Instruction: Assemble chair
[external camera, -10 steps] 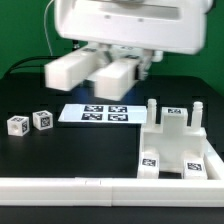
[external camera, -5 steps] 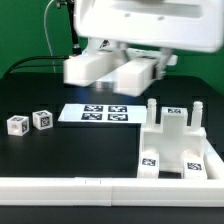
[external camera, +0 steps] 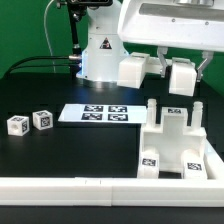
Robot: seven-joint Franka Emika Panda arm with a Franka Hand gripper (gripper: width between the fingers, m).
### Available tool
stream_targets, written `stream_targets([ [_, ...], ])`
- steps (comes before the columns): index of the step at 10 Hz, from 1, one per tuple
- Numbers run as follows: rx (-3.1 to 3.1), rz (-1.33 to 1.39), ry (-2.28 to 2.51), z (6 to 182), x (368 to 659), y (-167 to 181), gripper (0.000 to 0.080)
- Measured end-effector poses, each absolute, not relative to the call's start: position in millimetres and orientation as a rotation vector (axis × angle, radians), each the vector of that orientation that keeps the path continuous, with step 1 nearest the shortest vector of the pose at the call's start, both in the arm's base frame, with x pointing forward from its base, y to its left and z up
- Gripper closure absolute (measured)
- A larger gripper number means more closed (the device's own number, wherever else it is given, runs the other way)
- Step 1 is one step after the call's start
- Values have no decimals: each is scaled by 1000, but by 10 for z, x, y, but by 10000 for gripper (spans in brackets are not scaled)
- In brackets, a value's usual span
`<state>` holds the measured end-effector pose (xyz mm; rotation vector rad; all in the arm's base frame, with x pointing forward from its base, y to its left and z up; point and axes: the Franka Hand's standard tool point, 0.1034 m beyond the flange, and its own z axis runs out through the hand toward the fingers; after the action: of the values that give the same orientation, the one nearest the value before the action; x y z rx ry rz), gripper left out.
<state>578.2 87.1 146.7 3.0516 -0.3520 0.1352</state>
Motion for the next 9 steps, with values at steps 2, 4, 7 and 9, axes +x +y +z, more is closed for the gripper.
stream_targets([
  [2,3060,134,-391,1425,5794,936,515],
  [4,3091,181,-420,1363,5816,1038,515],
  [7,3099,176,-417,1310,5785,1124,515],
  [9,3093,156,-442,1232,5798,1093,515],
])
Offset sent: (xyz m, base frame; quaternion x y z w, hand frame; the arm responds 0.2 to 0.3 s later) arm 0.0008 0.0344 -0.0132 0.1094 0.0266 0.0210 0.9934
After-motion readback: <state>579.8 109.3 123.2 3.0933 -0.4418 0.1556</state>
